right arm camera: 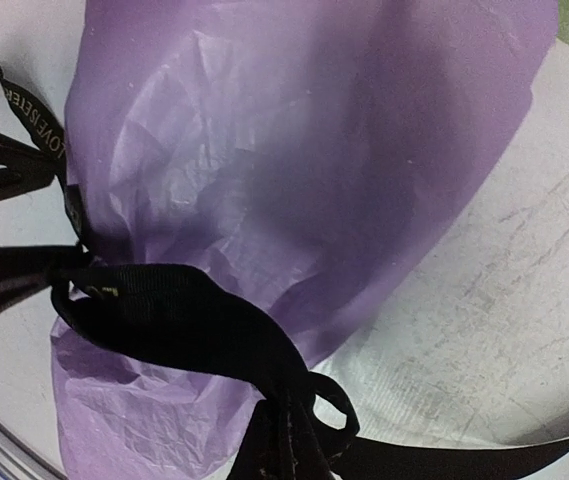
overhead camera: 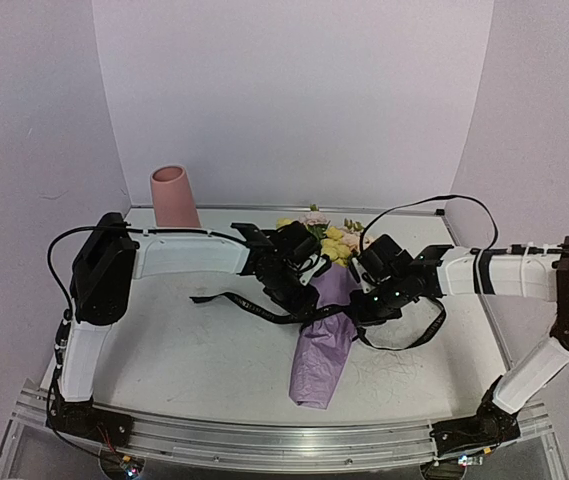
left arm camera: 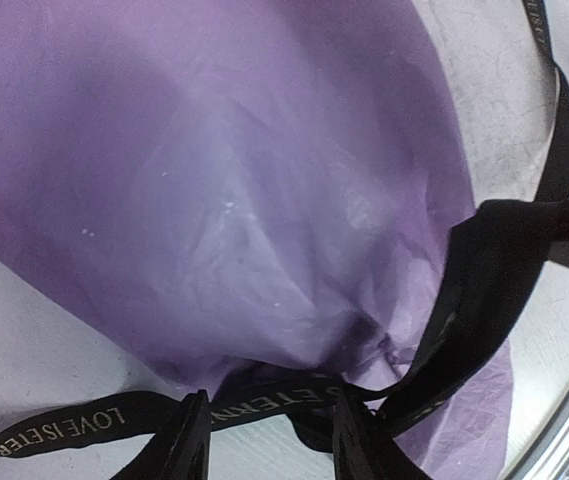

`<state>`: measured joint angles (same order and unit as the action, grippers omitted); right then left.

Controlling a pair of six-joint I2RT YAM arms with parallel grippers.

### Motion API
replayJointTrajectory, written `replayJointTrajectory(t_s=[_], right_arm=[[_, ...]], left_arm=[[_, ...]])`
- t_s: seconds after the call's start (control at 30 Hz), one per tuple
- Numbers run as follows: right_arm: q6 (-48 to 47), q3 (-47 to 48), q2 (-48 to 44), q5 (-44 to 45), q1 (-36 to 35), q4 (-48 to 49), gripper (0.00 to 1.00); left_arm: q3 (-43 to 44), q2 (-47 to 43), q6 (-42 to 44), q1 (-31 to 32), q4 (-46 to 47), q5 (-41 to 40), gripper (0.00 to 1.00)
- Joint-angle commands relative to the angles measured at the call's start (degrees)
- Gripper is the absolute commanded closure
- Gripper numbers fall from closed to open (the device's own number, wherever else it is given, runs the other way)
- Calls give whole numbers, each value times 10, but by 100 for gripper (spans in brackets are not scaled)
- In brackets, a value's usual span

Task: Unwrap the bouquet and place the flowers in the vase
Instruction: Untie the ribbon from the wrapping paper.

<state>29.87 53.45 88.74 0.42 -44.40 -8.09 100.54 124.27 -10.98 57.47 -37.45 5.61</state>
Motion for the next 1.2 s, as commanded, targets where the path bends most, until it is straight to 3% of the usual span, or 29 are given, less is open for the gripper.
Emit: replayJointTrajectory(t_s=[0.0, 0.43, 0.6, 1.17], right_arm=[[3, 38, 22, -48, -2, -8, 99], [7, 39, 34, -55, -2, 2, 99], [3, 40, 38, -57, -2, 3, 99], [-2, 42, 34, -64, -2, 3, 99]], left_arm=[[33, -32, 14, 4, 5, 37, 57], [-47, -117, 8, 6, 48, -22, 58], [-82, -141, 7, 6, 64, 11, 58], [-20, -55, 6, 6, 70, 28, 54]])
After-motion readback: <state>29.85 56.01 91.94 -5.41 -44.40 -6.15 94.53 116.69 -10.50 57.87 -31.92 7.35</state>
